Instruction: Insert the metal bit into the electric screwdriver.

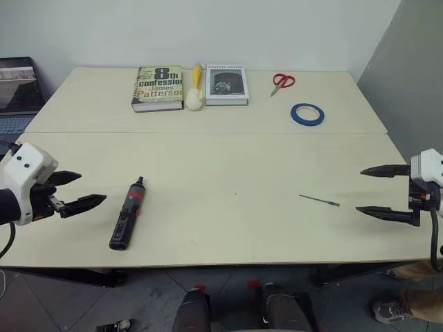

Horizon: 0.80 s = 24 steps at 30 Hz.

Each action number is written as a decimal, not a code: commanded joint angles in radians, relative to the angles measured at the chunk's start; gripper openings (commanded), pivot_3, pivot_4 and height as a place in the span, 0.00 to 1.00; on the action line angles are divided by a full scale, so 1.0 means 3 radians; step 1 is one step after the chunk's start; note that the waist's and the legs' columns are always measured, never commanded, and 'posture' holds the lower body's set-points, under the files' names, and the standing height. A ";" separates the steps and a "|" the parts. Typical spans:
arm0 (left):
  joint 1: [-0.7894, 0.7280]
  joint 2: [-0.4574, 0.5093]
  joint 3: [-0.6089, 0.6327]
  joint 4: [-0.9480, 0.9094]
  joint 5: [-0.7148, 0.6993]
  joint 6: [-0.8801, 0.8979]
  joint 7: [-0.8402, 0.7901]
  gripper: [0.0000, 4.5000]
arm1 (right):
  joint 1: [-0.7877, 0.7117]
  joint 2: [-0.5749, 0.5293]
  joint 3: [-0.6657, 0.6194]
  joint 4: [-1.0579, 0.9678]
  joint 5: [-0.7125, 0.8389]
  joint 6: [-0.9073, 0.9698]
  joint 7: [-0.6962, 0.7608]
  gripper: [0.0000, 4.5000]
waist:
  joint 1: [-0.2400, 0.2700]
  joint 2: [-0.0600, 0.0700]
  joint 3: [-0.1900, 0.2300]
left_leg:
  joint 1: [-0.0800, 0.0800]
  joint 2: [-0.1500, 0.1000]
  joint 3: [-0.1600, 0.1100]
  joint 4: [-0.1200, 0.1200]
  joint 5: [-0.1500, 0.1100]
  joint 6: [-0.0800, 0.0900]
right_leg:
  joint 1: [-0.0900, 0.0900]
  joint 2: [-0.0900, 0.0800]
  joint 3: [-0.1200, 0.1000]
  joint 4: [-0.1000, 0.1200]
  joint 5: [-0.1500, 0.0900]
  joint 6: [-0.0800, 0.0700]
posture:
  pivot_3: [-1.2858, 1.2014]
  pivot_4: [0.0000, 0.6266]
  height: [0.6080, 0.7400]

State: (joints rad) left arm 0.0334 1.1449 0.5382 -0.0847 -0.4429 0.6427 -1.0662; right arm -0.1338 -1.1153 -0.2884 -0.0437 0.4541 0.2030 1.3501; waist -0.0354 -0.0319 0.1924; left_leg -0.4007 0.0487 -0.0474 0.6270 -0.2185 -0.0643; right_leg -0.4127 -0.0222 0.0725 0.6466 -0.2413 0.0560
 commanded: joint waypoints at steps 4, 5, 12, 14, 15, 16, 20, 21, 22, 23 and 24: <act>0.0056 0.0032 0.0129 -0.0069 0.0092 -0.0132 -0.0009 0.99 | -0.0117 0.0017 0.0036 -0.0039 0.0001 -0.0057 0.0032 1.00 | 0.0000 0.0000 0.0000 | 0.0001 0.0000 0.0000 0.0001 0.0000 0.0000 | 0.0000 0.0000 0.0000 0.0001 0.0000 0.0000 | 0.52 0.24 1.00; 0.0046 0.0023 0.0129 -0.0082 0.0087 -0.0113 0.0015 0.99 | -0.0129 0.0021 0.0048 -0.0044 0.0007 -0.0050 0.0033 1.00 | 0.0000 0.0000 0.0000 | 0.0001 0.0000 0.0000 0.0001 0.0000 0.0000 | 0.0000 0.0000 0.0000 0.0001 0.0000 0.0000 | 0.52 0.24 1.00; -0.0055 -0.0086 0.0161 -0.0226 -0.0044 0.0049 0.0174 0.99 | -0.0198 0.0095 0.0146 -0.0190 0.0103 0.0090 0.0015 1.00 | 0.0001 0.0000 0.0000 | 0.0000 0.0000 0.0000 0.0001 0.0000 0.0000 | 0.0001 0.0000 0.0000 0.0002 0.0000 0.0000 | 0.52 0.24 1.00; -0.0022 -0.0089 0.0169 -0.0301 -0.0054 0.0090 0.0170 0.99 | -0.0211 0.0109 0.0173 -0.0242 0.0114 0.0117 0.0029 1.00 | 0.0001 0.0000 0.0000 | 0.0000 0.0000 0.0000 0.0001 0.0000 0.0000 | 0.0002 0.0000 0.0000 0.0002 0.0000 0.0000 | 0.52 0.24 1.00; -0.0039 -0.0108 0.0184 -0.0321 -0.0079 0.0129 0.0200 0.99 | -0.0213 0.0109 0.0181 -0.0254 0.0111 0.0124 0.0032 1.00 | 0.0001 0.0000 0.0000 | 0.0001 0.0000 0.0000 0.0001 0.0000 0.0000 | 0.0002 0.0000 0.0000 0.0003 0.0000 0.0000 | 0.52 0.24 1.00; -0.0058 -0.0112 0.0195 -0.0295 -0.0076 0.0150 0.0234 0.99 | -0.0222 0.0114 0.0202 -0.0300 0.0115 0.0163 0.0010 1.00 | 0.0001 0.0000 0.0000 | 0.0000 0.0000 0.0000 0.0001 0.0000 0.0000 | 0.0001 0.0001 0.0000 0.0003 0.0000 0.0000 | 0.52 0.24 1.00; -0.0064 -0.0196 0.0231 -0.0415 -0.0058 0.0448 0.0572 0.99 | -0.0374 0.0192 0.0269 -0.0320 0.0206 0.0373 -0.0076 1.00 | -0.0001 0.0000 0.0000 | 0.0001 0.0000 0.0000 0.0002 0.0000 0.0000 | 0.0002 0.0001 0.0000 0.0004 0.0000 0.0000 | 0.52 0.24 1.00; -0.0039 -0.0203 0.0251 -0.0471 -0.0100 0.0557 0.0599 0.99 | -0.0392 0.0207 0.0285 -0.0346 0.0207 0.0392 -0.0084 1.00 | -0.0002 0.0000 0.0000 | 0.0001 0.0000 -0.0001 0.0003 0.0000 0.0000 | 0.0002 0.0001 0.0000 0.0005 0.0001 0.0001 | 0.52 0.24 1.00; -0.0032 -0.0226 0.0277 -0.0557 -0.0169 0.0695 0.0641 0.99 | -0.0410 0.0229 0.0302 -0.0364 0.0196 0.0378 -0.0089 1.00 | -0.0002 0.0000 0.0000 | 0.0001 0.0000 -0.0001 0.0003 0.0000 0.0000 | 0.0002 0.0001 0.0000 0.0005 0.0001 0.0001 | 0.52 0.24 1.00; -0.0045 -0.0238 0.0290 -0.0660 -0.0239 0.0878 0.0705 0.99 | -0.0439 0.0265 0.0318 -0.0375 0.0193 0.0354 -0.0096 1.00 | -0.0002 0.0000 0.0000 | 0.0001 0.0000 -0.0001 0.0003 0.0000 0.0000 | 0.0002 0.0001 0.0000 0.0005 0.0001 0.0001 | 0.52 0.24 1.00; -0.0082 -0.0248 0.0293 -0.0727 -0.0280 0.1056 0.0792 0.99 | -0.0466 0.0301 0.0334 -0.0391 0.0184 0.0325 -0.0111 1.00 | -0.0002 -0.0001 0.0000 | 0.0001 0.0000 -0.0001 0.0003 0.0000 0.0000 | 0.0003 0.0001 0.0000 0.0004 0.0001 0.0001 | 0.52 0.24 1.00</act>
State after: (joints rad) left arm 0.0269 1.0684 0.5823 -0.2411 -0.4926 0.8796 -0.8671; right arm -0.2502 -1.0341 -0.1804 -0.1266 0.4938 0.3139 1.3250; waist -0.0359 -0.0322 0.1924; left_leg -0.4004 0.0487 -0.0478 0.6280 -0.2184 -0.0643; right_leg -0.4118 -0.0219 0.0724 0.6479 -0.2410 0.0564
